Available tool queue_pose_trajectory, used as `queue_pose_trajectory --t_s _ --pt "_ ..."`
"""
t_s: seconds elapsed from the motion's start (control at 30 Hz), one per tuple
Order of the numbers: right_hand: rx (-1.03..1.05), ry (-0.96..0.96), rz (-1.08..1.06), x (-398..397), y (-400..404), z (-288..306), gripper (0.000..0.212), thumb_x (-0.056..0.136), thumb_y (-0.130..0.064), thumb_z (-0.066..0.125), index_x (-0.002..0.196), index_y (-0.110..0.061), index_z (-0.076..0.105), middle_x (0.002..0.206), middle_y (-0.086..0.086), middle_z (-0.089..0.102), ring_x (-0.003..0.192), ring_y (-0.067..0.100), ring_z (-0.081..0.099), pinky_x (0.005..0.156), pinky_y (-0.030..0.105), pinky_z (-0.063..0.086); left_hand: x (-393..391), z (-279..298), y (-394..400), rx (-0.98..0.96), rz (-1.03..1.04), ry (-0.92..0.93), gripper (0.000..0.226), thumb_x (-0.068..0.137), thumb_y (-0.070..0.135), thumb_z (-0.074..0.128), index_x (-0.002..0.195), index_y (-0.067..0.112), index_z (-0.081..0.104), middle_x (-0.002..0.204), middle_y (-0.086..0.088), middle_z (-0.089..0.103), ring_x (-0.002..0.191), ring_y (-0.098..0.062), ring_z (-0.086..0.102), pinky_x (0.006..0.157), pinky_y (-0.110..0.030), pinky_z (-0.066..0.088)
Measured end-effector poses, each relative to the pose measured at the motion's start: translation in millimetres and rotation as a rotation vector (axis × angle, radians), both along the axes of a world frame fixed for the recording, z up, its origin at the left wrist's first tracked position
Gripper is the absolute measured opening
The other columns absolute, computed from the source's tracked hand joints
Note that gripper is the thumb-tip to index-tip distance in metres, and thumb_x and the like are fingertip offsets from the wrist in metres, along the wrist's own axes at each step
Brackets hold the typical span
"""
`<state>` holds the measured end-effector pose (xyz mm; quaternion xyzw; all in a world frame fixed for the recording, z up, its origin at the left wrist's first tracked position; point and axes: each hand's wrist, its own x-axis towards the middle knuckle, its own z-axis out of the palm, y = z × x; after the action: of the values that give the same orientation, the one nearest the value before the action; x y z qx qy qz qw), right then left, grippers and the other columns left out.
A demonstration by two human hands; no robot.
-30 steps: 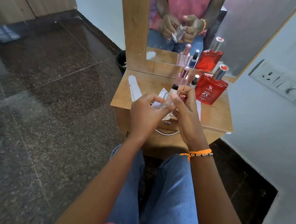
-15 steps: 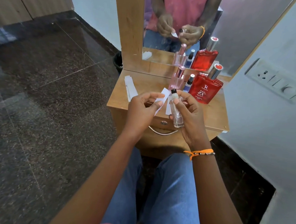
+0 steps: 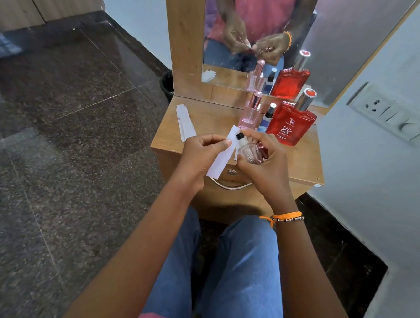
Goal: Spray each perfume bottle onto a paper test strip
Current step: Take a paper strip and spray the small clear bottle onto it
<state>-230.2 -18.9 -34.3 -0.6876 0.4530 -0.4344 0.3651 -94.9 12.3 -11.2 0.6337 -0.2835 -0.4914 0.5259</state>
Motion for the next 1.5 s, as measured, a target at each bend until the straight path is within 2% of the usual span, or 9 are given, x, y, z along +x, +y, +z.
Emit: queue_pose_trajectory --t_s 0.17,0.3,0.43,0.5,0.63,0.73,0.93,1.3,1.5 --pt "-0.048 0.058 0.016 0 -1 -4 0.059 0.069 0.004 0.069 0.122 -0.021 0.061 0.106 -0.002 0.052 0.091 0.001 0.054 0.077 0.011 0.045 -4 -1 -2 0.005 0.011 -0.067 0.010 0.084 0.020 0.068 0.088 0.011 0.071 0.079 0.009 0.063 0.075 -0.005 0.053 0.061 -0.017 0.040" --pt "-0.167 0.178 -0.011 -2 -6 -6 0.053 0.070 0.002 0.070 0.120 -0.013 0.061 0.100 0.004 0.050 0.082 -0.008 0.047 0.071 0.004 0.038 -4 -6 -2 0.023 0.030 -0.043 0.010 0.081 0.017 0.071 0.090 0.011 0.071 0.081 0.010 0.063 0.076 -0.004 0.055 0.059 -0.014 0.045" --pt "-0.270 0.311 -0.031 -3 -14 -6 0.053 0.070 -0.002 0.073 0.119 -0.009 0.058 0.099 0.005 0.046 0.077 0.001 0.042 0.069 0.004 0.036 -2 -11 -2 0.026 0.021 -0.009 0.014 0.080 0.014 0.073 0.094 0.011 0.072 0.088 0.006 0.068 0.085 -0.006 0.059 0.068 -0.017 0.049" --pt "-0.314 0.388 -0.022 -3 -18 -5 0.051 0.072 -0.006 0.075 0.120 -0.010 0.057 0.106 0.007 0.048 0.087 0.007 0.046 0.071 0.002 0.034 -2 -12 -1 0.025 0.013 0.001 0.016 0.080 0.014 0.073 0.095 0.011 0.073 0.093 0.003 0.069 0.090 -0.011 0.061 0.072 -0.020 0.049" --pt "-0.394 0.503 0.013 0 -22 -2 0.043 0.074 -0.007 0.075 0.114 -0.010 0.059 0.110 0.010 0.051 0.096 0.020 0.051 0.072 0.013 0.037 -4 -9 0 0.024 -0.003 0.028 0.011 0.080 0.015 0.072 0.091 0.013 0.072 0.090 0.005 0.068 0.087 -0.009 0.060 0.067 -0.018 0.048" --pt "-0.414 0.519 0.024 1 -25 3 0.038 0.075 -0.007 0.074 0.111 -0.010 0.060 0.102 0.008 0.049 0.088 0.012 0.043 0.068 0.023 0.040 -6 -8 -1 0.010 0.002 0.058 0.005 0.081 0.013 0.071 0.085 0.016 0.071 0.083 0.009 0.067 0.079 -0.003 0.060 0.063 -0.015 0.048" --pt "-0.405 0.557 0.034 1 -29 7 0.037 0.076 -0.006 0.074 0.110 -0.010 0.059 0.103 0.009 0.049 0.090 0.012 0.043 0.070 0.022 0.041 -6 -9 -3 -0.011 0.060 0.090 0.007 0.079 0.012 0.072 0.086 0.015 0.072 0.084 0.006 0.069 0.084 -0.010 0.064 0.071 -0.021 0.052" --pt "-0.422 0.612 0.070 4 -30 9 0.039 0.073 -0.007 0.076 0.106 -0.009 0.056 0.102 0.010 0.050 0.089 0.017 0.048 0.064 0.029 0.051 -3 -10 -3 -0.013 0.063 0.085 0.018 0.080 0.014 0.072 0.098 0.012 0.072 0.086 0.008 0.069 0.081 -0.004 0.062 0.060 -0.011 0.049" --pt "-0.388 0.556 0.019 3 -29 5 0.040 0.071 -0.002 0.071 0.107 -0.008 0.056 0.103 0.007 0.048 0.087 0.012 0.041 0.066 0.017 0.037 -3 -12 -2 -0.053 0.075 0.046 0.021 0.080 0.011 0.072 0.100 0.010 0.071 0.083 0.008 0.068 0.076 0.001 0.062 0.059 -0.005 0.049"
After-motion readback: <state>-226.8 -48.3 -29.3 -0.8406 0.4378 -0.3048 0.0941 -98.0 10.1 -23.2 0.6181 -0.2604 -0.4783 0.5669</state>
